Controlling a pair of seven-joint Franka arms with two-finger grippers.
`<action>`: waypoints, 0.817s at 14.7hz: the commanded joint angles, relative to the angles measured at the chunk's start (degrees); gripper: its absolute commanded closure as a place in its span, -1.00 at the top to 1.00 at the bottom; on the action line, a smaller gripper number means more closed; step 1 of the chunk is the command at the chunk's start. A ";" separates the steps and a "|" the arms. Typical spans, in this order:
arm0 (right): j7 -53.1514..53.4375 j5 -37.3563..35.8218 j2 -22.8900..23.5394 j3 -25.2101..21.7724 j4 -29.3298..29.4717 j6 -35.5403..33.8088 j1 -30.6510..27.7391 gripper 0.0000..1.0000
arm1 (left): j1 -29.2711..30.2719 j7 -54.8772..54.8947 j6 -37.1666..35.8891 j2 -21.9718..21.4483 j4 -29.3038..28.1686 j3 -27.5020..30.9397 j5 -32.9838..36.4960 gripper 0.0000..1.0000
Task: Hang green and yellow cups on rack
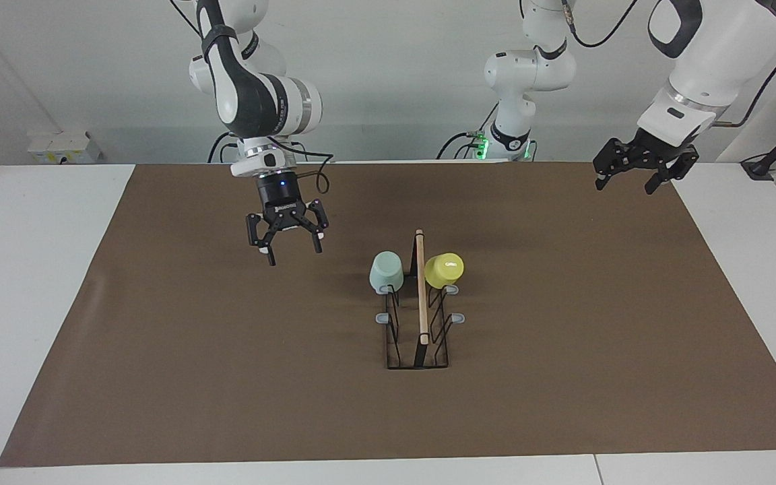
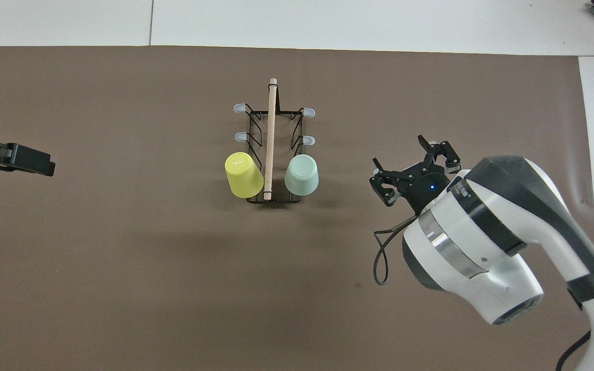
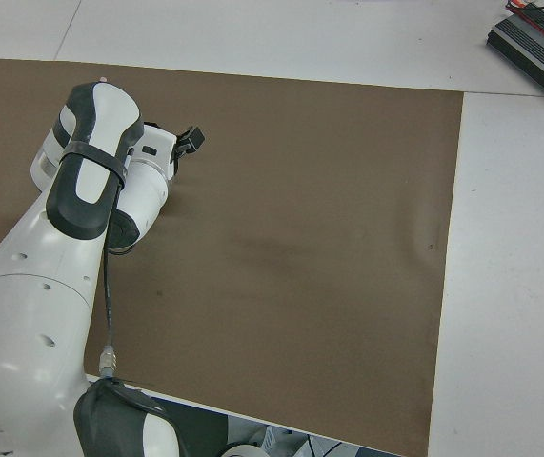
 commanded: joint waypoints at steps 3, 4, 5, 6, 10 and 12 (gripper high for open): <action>-7.39 3.67 0.74 4.69 0.75 -1.06 -7.82 1.00 | -0.76 0.23 -0.32 -0.81 -0.88 0.86 -0.52 1.00; -7.39 3.75 0.65 5.66 0.66 -1.06 -8.71 1.00 | -0.76 0.23 -0.32 -0.81 -0.79 0.86 -0.52 1.00; -7.31 3.76 0.65 6.46 0.75 -1.06 -8.80 1.00 | -0.76 0.23 -0.32 -0.81 -0.88 0.86 -0.52 1.00; -7.22 3.15 0.56 6.64 0.75 -1.15 -8.63 1.00 | -0.67 0.23 -0.32 -0.81 -0.88 0.86 -0.52 1.00; -6.87 -6.93 -0.14 6.99 -1.79 -1.93 -8.80 1.00 | -0.76 0.23 -0.32 -0.81 -0.88 0.86 -0.52 1.00; -6.43 -10.82 -0.40 7.08 -2.50 -2.03 -9.15 1.00 | -0.76 0.23 -0.32 -0.81 -0.79 0.86 -0.52 1.00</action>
